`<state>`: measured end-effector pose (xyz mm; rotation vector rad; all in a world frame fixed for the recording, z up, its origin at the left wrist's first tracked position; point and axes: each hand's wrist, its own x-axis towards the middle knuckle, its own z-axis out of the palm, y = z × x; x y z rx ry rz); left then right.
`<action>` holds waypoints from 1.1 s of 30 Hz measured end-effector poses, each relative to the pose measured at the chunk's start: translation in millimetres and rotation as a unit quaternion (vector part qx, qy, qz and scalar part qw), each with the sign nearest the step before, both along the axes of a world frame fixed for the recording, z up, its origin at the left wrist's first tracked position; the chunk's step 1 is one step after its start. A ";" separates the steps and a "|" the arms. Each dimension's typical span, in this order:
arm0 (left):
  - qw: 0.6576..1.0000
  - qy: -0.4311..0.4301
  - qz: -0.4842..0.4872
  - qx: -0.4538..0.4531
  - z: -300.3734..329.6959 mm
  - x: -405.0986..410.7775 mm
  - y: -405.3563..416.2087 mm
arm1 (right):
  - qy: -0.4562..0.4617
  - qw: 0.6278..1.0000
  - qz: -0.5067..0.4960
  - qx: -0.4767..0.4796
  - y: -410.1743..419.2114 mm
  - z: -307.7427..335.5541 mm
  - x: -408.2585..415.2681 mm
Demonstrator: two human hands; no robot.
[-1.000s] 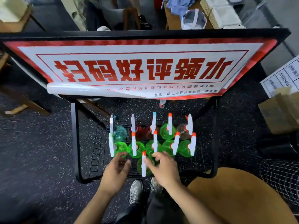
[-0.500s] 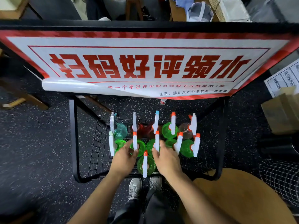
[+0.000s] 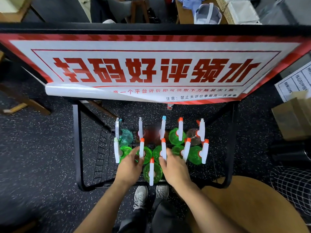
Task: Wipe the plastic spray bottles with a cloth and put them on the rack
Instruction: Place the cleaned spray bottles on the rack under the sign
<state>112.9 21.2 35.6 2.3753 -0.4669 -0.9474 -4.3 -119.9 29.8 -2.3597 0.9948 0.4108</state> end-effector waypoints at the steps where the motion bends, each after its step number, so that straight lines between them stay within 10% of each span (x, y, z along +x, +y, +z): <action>1: 1.000 0.001 0.001 -0.001 0.1 0.1 -0.1 | -0.001 1.000 0.000 0.000 -0.2 0.1 -0.5; 15: 0.991 -0.099 0.035 -0.080 22.0 26.1 -17.4 | -0.138 0.985 -0.098 -0.032 -33.9 20.1 32.6; 33: 0.997 -0.068 -0.031 -0.035 22.5 44.6 -57.1 | 0.006 0.996 -0.024 -0.081 -57.5 10.3 87.5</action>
